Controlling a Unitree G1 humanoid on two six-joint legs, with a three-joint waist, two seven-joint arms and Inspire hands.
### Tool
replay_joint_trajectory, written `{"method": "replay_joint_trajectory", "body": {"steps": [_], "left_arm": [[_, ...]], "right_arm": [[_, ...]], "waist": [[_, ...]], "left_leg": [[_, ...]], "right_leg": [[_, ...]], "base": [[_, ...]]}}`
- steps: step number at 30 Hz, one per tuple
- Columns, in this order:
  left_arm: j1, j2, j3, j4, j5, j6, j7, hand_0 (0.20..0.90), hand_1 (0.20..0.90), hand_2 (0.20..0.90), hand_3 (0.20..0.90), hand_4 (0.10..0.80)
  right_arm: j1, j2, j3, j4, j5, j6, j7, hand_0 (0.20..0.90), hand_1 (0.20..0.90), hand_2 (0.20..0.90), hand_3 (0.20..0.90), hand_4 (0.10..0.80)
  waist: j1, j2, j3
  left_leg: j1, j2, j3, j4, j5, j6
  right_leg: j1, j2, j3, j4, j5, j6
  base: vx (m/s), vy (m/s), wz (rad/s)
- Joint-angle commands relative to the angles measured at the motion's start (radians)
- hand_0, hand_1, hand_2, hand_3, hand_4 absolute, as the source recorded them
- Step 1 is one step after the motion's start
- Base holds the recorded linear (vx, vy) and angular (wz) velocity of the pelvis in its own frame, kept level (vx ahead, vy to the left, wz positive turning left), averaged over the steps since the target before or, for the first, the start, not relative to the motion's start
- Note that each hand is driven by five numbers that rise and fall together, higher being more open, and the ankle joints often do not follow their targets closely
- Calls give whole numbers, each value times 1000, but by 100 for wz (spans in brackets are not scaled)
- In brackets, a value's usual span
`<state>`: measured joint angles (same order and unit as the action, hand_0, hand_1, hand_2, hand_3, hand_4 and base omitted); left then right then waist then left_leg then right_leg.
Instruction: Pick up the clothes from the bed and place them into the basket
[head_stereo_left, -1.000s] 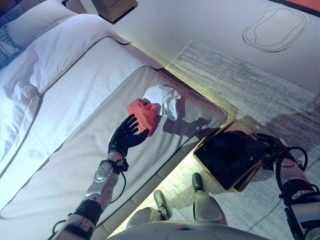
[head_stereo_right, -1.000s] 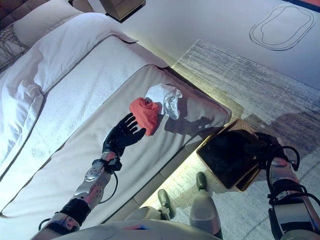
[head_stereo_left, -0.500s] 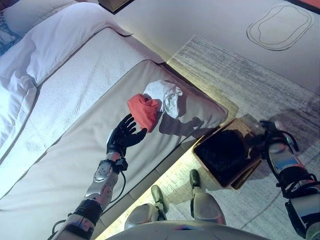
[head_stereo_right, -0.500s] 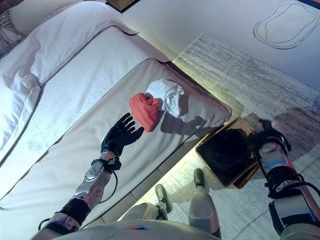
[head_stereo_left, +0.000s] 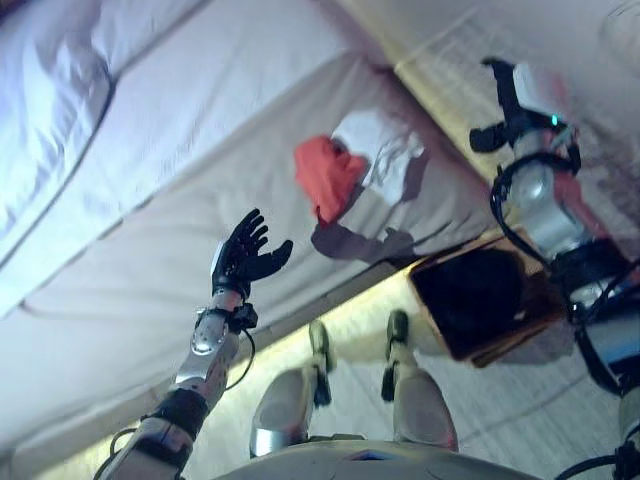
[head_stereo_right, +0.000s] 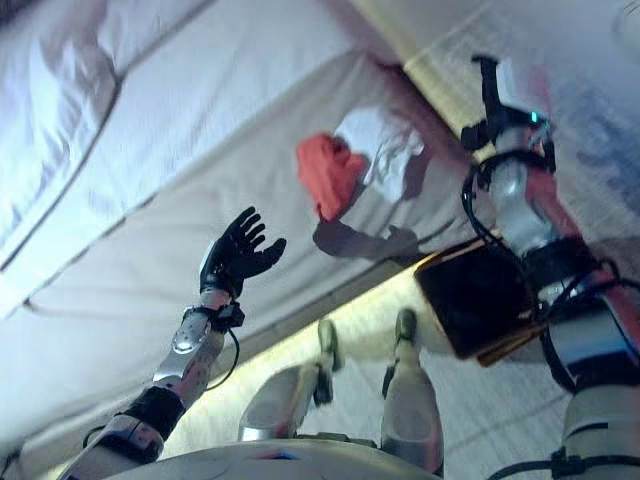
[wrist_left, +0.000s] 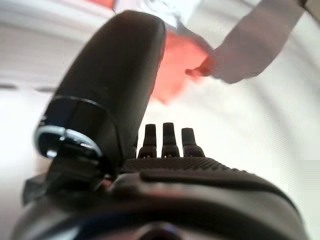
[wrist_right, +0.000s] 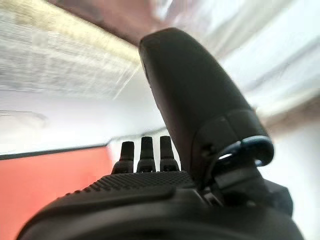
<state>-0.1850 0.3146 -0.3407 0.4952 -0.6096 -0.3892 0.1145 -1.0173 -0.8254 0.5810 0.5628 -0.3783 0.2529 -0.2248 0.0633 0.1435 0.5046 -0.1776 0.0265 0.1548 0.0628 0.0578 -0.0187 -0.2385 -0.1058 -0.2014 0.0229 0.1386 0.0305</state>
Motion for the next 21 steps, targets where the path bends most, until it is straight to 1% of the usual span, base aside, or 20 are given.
{"method": "replay_joint_trajectory", "body": {"steps": [1,3,5,8,10,11,12,16,21], "left_arm": [[-12,71,-36,-127,7,-124,12,900,900,900,900,800],[-21,83,-39,-157,-4,-124,11,900,900,900,900,800],[-21,94,-40,-178,-16,-120,7,900,900,900,900,800],[-27,106,-49,-207,-35,-122,1,900,900,900,900,800],[-34,115,-56,-237,-48,-115,11,900,900,900,900,800],[-36,115,-57,-244,-51,-112,15,900,900,900,900,800],[-29,119,-63,-260,-70,-106,18,900,900,900,900,800],[-24,140,-58,-319,-97,-100,27,900,900,900,900,800],[-5,170,-44,-395,-110,-90,70,900,900,900,900,800]], "right_arm": [[-184,-42,104,-29,-68,24,-23,900,900,900,900,800],[-262,-22,166,15,-36,66,-13,900,900,900,900,800],[-296,-7,191,44,-25,79,-13,900,900,900,900,800],[-338,9,220,83,-14,97,-5,900,900,900,900,800],[-359,27,234,122,-6,115,-3,900,900,900,900,800],[-365,31,240,132,0,118,-3,900,900,900,900,800],[-369,45,244,158,9,118,-2,900,900,900,900,800],[-405,71,260,214,27,128,-9,900,900,900,900,800],[-435,80,248,255,81,117,-17,900,900,900,900,800]], "waist": [[44,-24,-9],[74,-13,15],[92,-9,15],[116,-4,15],[136,-2,15],[140,-2,15],[155,-4,15],[190,-7,15],[214,-2,15]], "left_leg": [[-108,-34,-119,78,-61,-28],[-164,-49,-124,74,-48,-17],[-208,-58,-130,88,-47,-12],[-286,-70,-139,150,-56,-5],[-351,-80,-154,214,-68,3],[-365,-83,-158,228,-72,5],[-378,-90,-169,266,-105,4],[-467,-100,-184,354,-132,22],[-556,-112,-201,458,-164,34]], "right_leg": [[-54,-58,-28,214,-193,6],[-116,-63,-53,246,-197,8],[-161,-65,-65,281,-209,5],[-232,-77,-83,354,-228,-2],[-284,-92,-94,415,-245,-10],[-294,-96,-97,427,-249,-13],[-302,-103,-94,462,-280,-7],[-376,-118,-103,543,-299,-12],[-454,-127,-97,656,-335,-22]], "base": [[-127,4,35],[-134,0,30],[-57,-3,28],[-21,1,29],[-4,-13,30],[92,-51,29],[95,-52,26],[35,-53,17],[21,-20,15]]}}
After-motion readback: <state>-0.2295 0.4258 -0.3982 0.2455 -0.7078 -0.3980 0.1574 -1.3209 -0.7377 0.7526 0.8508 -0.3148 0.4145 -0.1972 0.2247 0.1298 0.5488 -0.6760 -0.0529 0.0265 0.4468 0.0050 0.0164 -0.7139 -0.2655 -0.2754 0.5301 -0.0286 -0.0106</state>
